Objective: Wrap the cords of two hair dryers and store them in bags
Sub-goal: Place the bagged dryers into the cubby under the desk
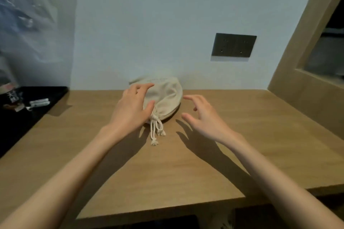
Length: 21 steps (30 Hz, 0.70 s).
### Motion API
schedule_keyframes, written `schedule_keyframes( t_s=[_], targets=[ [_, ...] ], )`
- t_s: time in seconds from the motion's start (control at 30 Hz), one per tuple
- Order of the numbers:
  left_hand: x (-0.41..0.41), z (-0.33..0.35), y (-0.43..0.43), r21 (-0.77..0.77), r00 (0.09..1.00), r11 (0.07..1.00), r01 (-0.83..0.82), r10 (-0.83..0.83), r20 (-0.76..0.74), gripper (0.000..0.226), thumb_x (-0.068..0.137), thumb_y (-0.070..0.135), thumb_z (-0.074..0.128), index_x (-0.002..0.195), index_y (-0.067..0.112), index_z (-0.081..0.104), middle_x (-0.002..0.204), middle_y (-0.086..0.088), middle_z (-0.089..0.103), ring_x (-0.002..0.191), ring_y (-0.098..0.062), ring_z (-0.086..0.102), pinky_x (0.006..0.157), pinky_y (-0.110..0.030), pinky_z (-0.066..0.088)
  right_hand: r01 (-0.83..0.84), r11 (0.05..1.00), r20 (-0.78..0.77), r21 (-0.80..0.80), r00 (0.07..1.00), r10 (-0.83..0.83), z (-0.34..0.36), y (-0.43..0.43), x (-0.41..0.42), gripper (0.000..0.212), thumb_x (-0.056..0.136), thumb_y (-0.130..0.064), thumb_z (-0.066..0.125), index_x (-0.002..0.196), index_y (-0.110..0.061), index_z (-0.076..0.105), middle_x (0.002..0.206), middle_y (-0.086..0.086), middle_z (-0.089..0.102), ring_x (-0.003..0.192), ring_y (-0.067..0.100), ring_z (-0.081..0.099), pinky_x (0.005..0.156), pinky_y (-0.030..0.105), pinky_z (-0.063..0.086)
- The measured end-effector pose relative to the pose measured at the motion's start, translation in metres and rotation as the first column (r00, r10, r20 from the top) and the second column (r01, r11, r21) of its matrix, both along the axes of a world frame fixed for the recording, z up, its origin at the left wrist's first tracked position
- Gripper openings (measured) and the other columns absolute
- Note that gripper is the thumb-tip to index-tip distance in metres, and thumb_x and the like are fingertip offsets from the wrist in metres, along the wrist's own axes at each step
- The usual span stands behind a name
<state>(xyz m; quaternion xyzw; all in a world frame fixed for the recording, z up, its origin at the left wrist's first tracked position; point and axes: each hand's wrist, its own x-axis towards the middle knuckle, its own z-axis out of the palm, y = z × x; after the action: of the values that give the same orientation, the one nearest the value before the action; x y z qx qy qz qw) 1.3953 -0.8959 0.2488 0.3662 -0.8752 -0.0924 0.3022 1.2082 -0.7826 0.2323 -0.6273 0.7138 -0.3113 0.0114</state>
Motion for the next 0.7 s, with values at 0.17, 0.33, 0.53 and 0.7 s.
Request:
schedule_keyframes(
  t_s=[0.17,0.33,0.53,0.7],
  targets=[
    [-0.016,-0.022,-0.052,0.240,0.989,0.960,-0.144,0.143,0.021,0.057,0.097,0.037,0.043,0.149,0.026,0.023,0.153,-0.017,0.017,0.141,-0.037,0.018,0.111,-0.050,0.024,0.007,0.995,0.090,0.102,0.996,-0.017,-0.011,-0.063,0.001,0.058,0.095,-0.040,0.051,0.146,-0.026,0.028,0.156,0.004,0.018,0.144,0.027,0.017,0.114,0.043,0.019],
    [-0.031,-0.041,-0.086,0.389,0.971,0.901,-0.191,0.232,-0.061,0.058,0.098,0.034,0.041,0.151,0.025,0.018,0.153,-0.021,0.017,0.139,-0.040,0.020,0.111,-0.050,0.022,0.078,0.993,0.338,0.092,0.935,-0.105,-0.027,-0.113,-0.002,0.085,0.086,-0.048,0.060,0.151,-0.026,0.010,0.160,0.005,0.006,0.147,0.033,0.004,0.115,0.050,0.010],
    [-0.047,-0.060,-0.093,0.470,0.959,0.874,-0.120,0.225,-0.174,0.065,0.094,0.028,0.047,0.151,0.026,0.016,0.148,-0.018,0.031,0.138,-0.033,0.026,0.111,-0.044,0.025,0.061,0.998,0.464,0.006,0.884,-0.057,-0.038,-0.132,-0.005,0.107,0.079,-0.024,0.075,0.151,-0.029,-0.003,0.158,0.002,0.005,0.144,0.023,0.012,0.114,0.034,0.015],
    [-0.049,-0.061,-0.090,0.499,0.964,0.865,-0.059,0.180,-0.198,0.081,0.085,0.008,0.055,0.152,0.021,0.012,0.145,-0.015,0.036,0.135,-0.030,0.032,0.107,-0.038,0.031,0.038,0.999,0.476,-0.023,0.879,-0.022,-0.043,-0.132,-0.009,0.116,0.073,-0.012,0.079,0.152,-0.029,-0.003,0.157,0.001,0.004,0.143,0.015,0.014,0.103,0.014,0.017]
  ],
)
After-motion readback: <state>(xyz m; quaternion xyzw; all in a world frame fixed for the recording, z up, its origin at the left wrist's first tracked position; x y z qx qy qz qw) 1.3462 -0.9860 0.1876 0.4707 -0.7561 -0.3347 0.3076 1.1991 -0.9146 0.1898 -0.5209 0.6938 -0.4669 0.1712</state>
